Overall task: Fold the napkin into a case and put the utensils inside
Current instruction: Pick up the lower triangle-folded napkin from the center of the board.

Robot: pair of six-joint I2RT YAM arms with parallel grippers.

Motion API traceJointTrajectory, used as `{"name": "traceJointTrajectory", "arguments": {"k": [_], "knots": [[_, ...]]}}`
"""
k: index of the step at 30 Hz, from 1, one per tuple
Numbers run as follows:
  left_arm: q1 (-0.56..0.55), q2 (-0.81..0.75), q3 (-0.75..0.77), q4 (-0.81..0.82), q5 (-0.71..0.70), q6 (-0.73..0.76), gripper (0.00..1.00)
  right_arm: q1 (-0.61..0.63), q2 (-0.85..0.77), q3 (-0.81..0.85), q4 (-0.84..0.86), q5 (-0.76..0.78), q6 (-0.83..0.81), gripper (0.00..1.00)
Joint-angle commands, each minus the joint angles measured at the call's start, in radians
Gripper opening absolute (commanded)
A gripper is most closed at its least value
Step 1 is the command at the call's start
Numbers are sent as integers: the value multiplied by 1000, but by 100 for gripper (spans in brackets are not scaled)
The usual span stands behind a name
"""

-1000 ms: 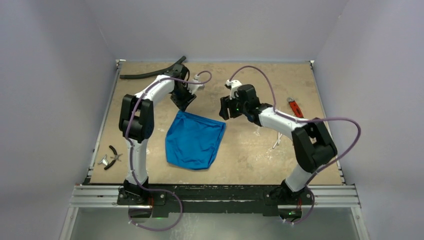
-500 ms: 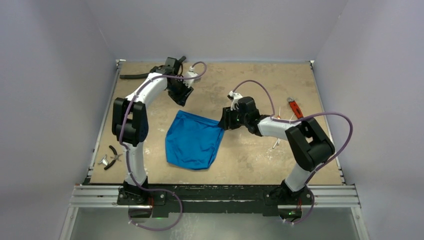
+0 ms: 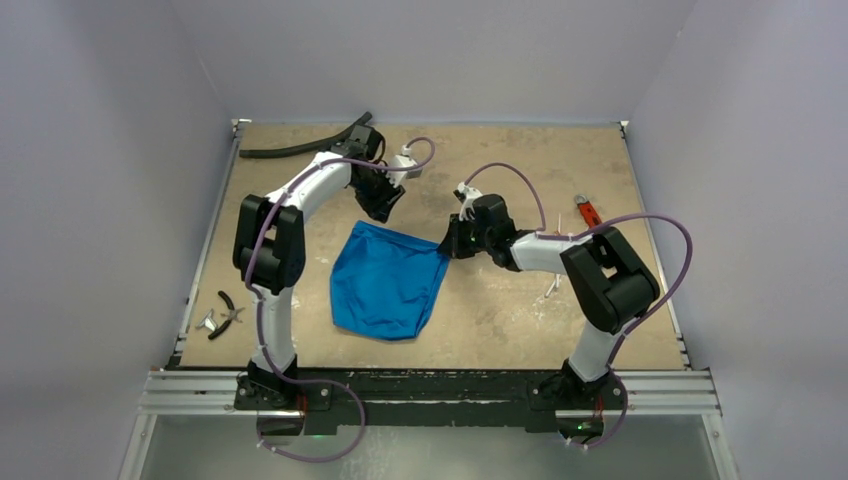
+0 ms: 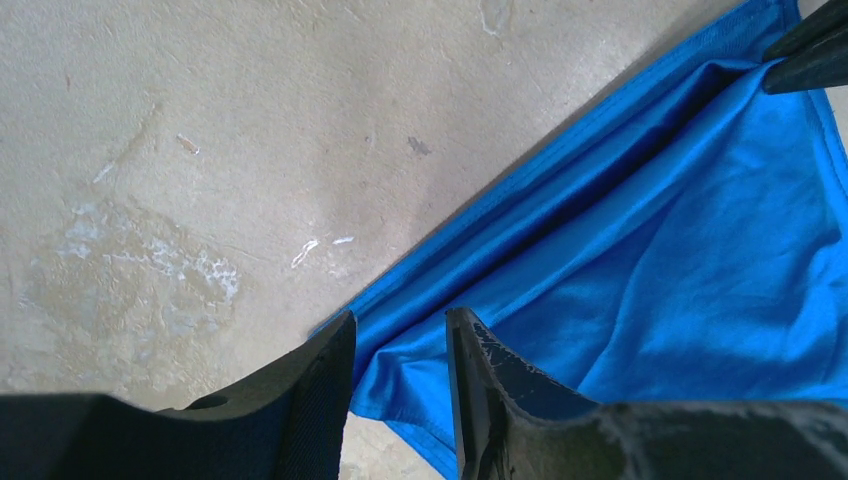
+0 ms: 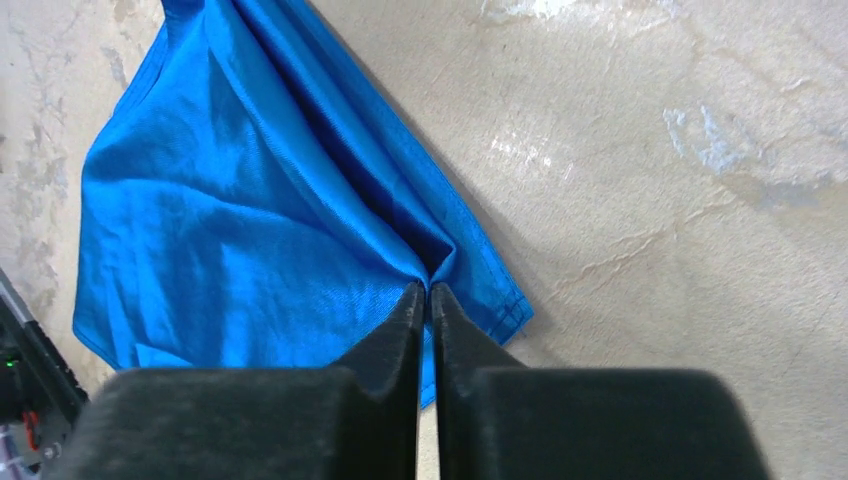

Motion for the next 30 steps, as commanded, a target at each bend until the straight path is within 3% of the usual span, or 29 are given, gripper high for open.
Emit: {"name": "traceJointTrajectory", "arguments": {"k": [1, 9, 16, 23, 30], "knots": [[9, -5, 3, -20, -16, 53, 38, 2, -5, 46, 35, -18, 18, 0], [20, -9, 5, -18, -57, 76, 38, -12, -30, 52, -18, 91, -19, 0], [19, -15, -5, -84, -33, 175, 38, -21, 57, 81, -84, 166, -35, 0], [11, -8, -68, 1, -76, 241, 40, -25, 85, 74, -93, 190, -34, 0], [10, 69, 34, 136, -53, 54, 35, -26, 61, 56, -56, 135, -55, 0]]}}
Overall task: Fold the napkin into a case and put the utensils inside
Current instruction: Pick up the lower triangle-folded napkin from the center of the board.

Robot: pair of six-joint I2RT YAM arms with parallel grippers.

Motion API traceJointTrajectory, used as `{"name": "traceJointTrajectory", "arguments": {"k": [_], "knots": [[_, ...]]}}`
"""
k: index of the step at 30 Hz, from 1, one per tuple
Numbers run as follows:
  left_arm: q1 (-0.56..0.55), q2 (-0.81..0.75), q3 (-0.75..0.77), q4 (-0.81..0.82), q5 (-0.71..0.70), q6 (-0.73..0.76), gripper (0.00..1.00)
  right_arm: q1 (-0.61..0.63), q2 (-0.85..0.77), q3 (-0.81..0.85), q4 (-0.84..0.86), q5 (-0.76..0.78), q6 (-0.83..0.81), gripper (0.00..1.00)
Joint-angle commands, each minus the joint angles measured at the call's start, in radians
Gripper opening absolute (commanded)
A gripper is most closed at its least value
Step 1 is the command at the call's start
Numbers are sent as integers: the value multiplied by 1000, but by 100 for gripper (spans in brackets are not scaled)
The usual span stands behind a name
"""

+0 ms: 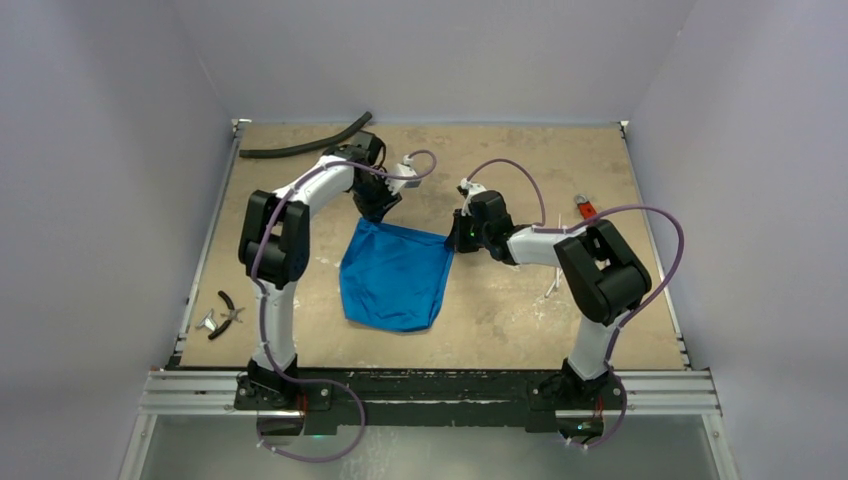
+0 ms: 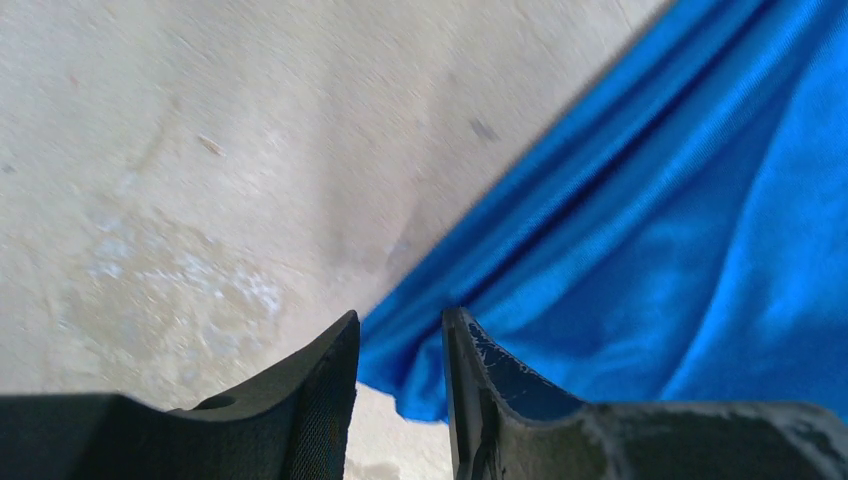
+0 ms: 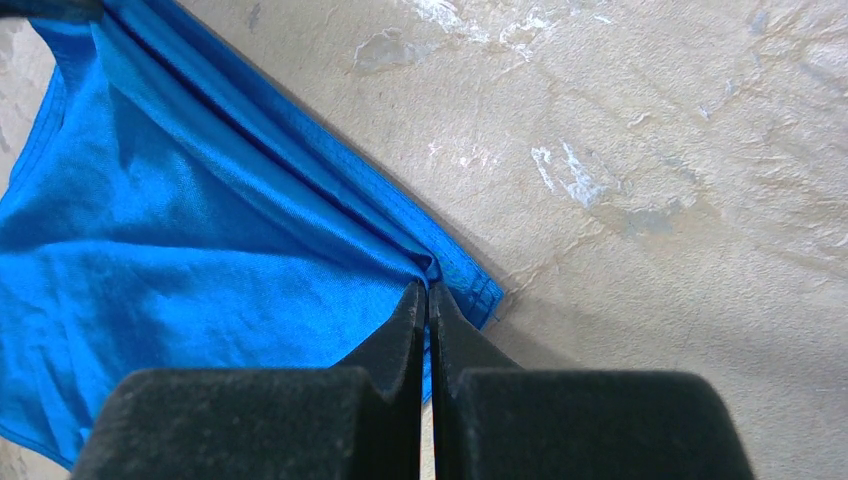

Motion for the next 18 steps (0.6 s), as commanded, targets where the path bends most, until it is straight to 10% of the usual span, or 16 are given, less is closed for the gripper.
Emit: {"name": "traceJointTrajectory", "arguments": {"k": [1, 12, 18], "knots": [[-3, 31, 72, 108, 37, -97, 35, -7, -6, -1, -20, 1, -37, 0], [22, -25, 87, -21, 70, -40, 34, -104, -48, 1, -47, 34, 17, 1], [18, -171, -6, -79, 96, 40, 38, -101, -40, 53, -160, 124, 1, 43]]}}
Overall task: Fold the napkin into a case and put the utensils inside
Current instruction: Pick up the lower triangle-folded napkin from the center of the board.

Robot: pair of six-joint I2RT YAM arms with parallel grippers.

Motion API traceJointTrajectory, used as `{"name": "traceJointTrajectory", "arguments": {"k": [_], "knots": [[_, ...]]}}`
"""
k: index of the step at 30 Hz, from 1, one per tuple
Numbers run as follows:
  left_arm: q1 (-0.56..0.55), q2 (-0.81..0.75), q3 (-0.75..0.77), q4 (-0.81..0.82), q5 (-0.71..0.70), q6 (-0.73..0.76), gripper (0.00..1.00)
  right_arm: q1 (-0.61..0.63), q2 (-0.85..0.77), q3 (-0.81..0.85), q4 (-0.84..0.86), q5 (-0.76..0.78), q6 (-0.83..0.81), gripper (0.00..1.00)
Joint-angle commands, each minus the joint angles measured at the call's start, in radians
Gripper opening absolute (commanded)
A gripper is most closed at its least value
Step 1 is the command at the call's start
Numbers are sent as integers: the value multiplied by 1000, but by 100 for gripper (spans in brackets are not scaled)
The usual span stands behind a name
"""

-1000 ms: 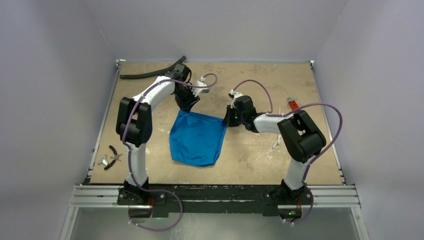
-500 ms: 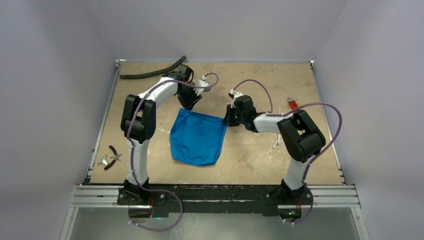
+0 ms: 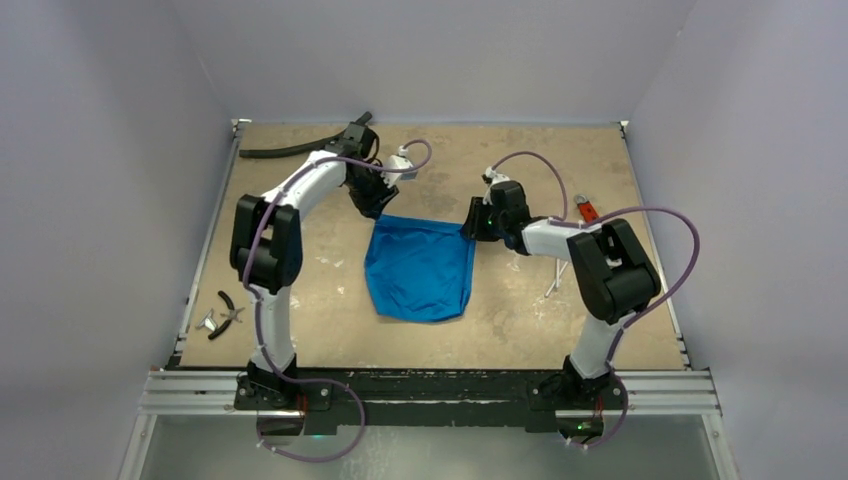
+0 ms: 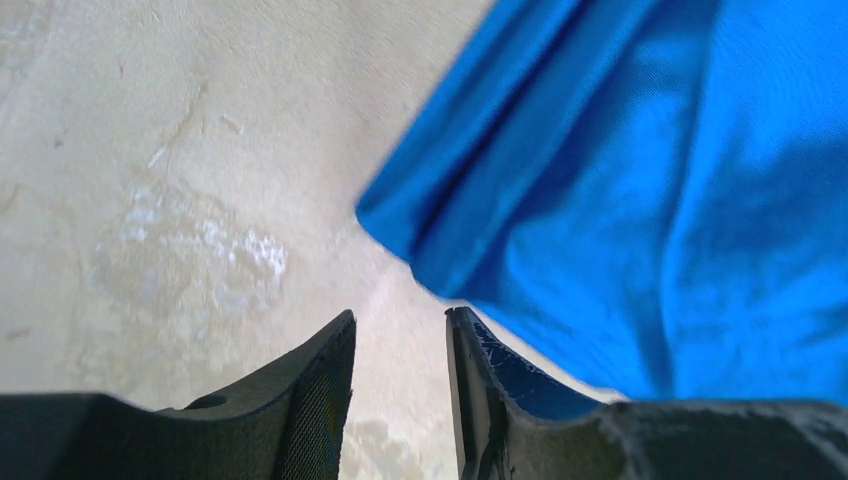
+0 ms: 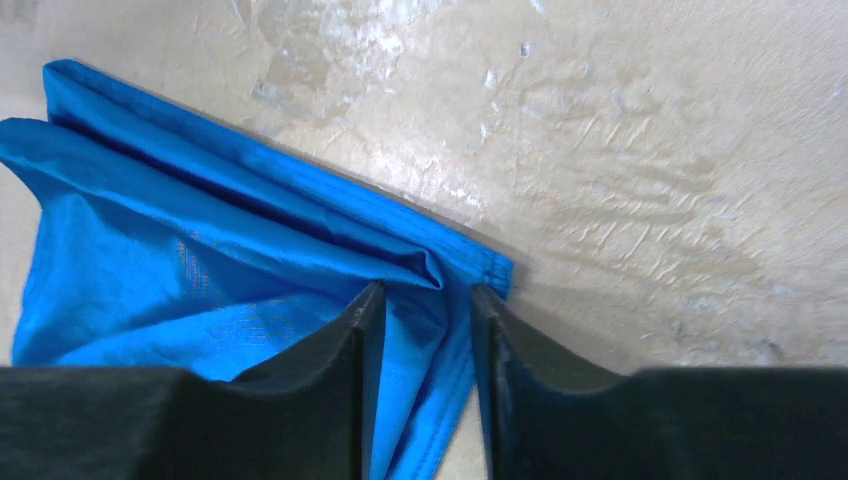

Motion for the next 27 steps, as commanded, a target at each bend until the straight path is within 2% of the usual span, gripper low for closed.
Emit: {"name": "traceJointTrajectory", "arguments": {"k": [1, 3, 7, 10, 13, 16, 18, 20, 23, 25, 27], "knots": [[3, -184, -82, -54, 45, 86, 39, 14, -45, 50, -134, 103, -34, 48], [2, -221, -121, -68, 40, 105, 40, 14, -100, 66, -183, 149, -53, 56], [-30, -299, -176, -127, 61, 122, 41, 24, -229, 99, -264, 227, -99, 55], [-97, -403, -302, -111, 92, 139, 40, 63, -294, 87, -287, 160, -119, 51], [-179, -551, -499, 1, 100, 190, 41, 118, -294, 39, -265, 52, -112, 48], [-260, -659, -646, 102, 48, 245, 46, 137, -262, 8, -214, -67, -103, 41], [-308, -682, -680, 103, 34, 272, 57, 138, -227, 8, -210, -108, -108, 37], [-349, -676, -691, 106, 16, 273, 59, 130, -183, 14, -216, -150, -91, 31], [-401, -661, -707, 139, -23, 250, 61, 99, -133, 21, -212, -148, -72, 23], [-439, -645, -716, 138, -42, 245, 68, 78, -125, 7, -195, -113, -54, 18], [-485, -622, -721, 138, -60, 222, 70, 65, -111, -3, -186, -84, -42, 13]]}}
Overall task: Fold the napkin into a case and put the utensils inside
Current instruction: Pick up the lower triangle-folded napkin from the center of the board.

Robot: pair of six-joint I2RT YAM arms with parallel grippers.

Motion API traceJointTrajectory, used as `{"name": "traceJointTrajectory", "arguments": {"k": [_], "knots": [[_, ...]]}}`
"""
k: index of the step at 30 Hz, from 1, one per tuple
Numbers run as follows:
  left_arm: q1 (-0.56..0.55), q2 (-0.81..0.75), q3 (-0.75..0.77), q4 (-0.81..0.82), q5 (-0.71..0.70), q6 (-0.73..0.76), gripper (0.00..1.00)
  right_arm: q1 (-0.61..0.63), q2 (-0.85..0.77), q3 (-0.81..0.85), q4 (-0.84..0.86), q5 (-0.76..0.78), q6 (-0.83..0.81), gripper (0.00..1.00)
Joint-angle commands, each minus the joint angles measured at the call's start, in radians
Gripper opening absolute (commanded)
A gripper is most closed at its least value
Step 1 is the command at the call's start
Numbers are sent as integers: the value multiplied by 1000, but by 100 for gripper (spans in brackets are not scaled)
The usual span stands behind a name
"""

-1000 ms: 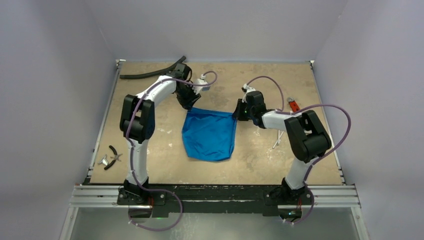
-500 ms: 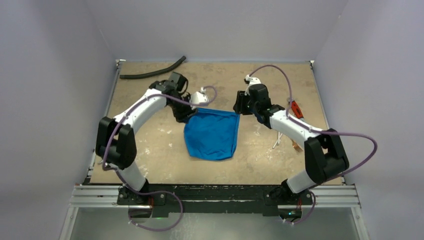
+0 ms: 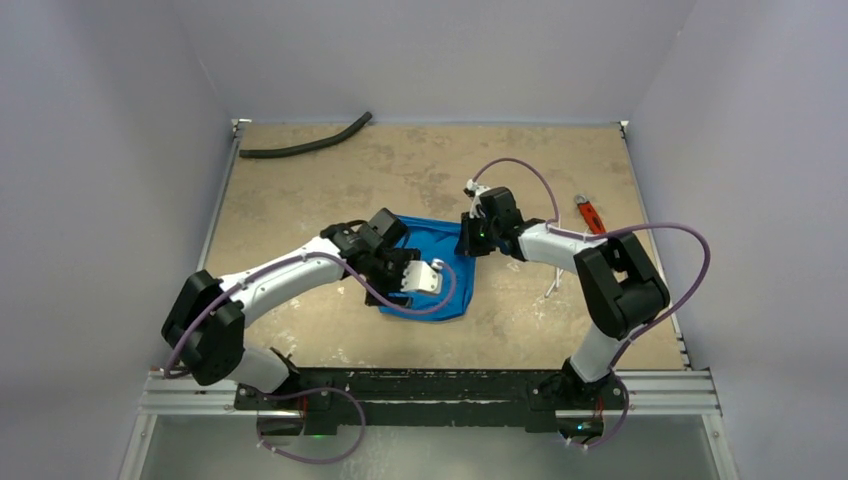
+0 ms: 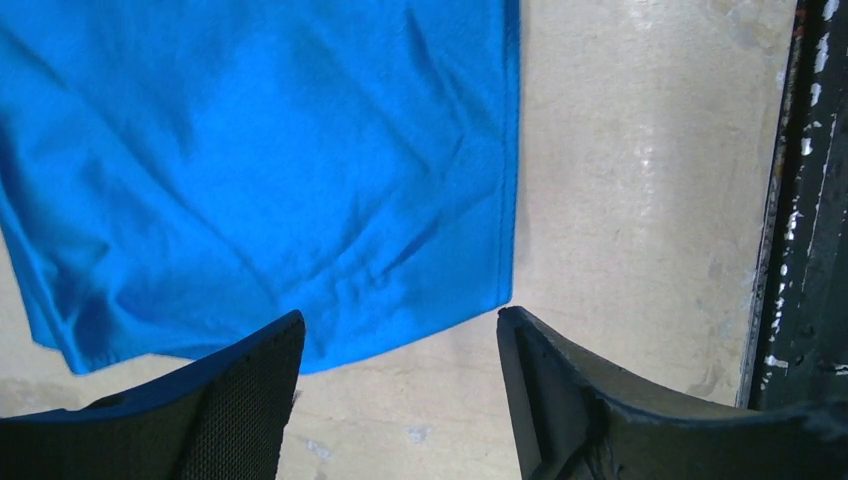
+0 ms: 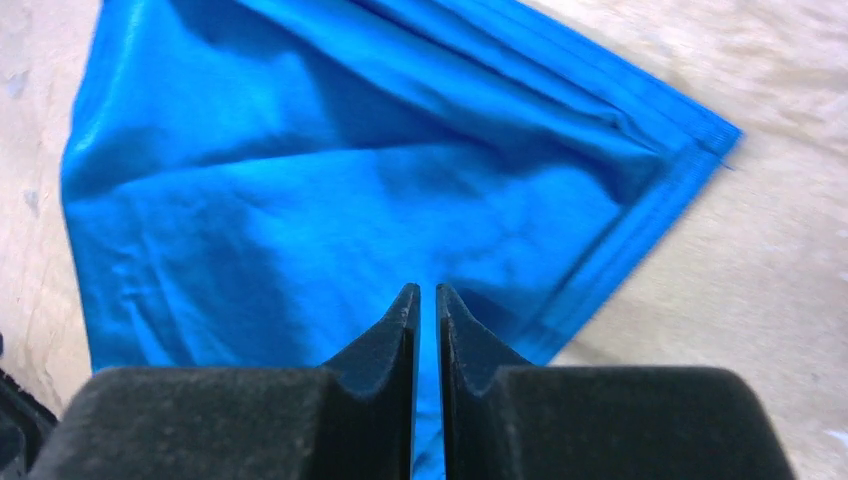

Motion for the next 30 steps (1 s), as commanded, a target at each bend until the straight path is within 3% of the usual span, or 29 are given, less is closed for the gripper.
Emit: {"name": "traceJointTrajectory", "arguments": {"k": [1, 10, 12, 18, 25, 30], "knots": [[-100, 43, -15, 54, -62, -28, 70, -38, 1, -21, 33, 9, 34, 12], [-248, 199, 130, 210, -122, -278, 71, -45, 71, -53, 63, 14, 72, 5], [-276, 238, 156, 230, -125, -323, 81, -50, 70, -67, 75, 17, 85, 2], [-365, 356, 201, 280, -172, -360, 83, -60, 41, -129, 130, 23, 120, 0], [-406, 452, 268, 274, -201, -373, 70, -62, -21, -136, 149, -19, 112, 1], [-412, 480, 261, 289, -272, -358, 50, -65, -140, -139, 142, -63, 105, 18]]}}
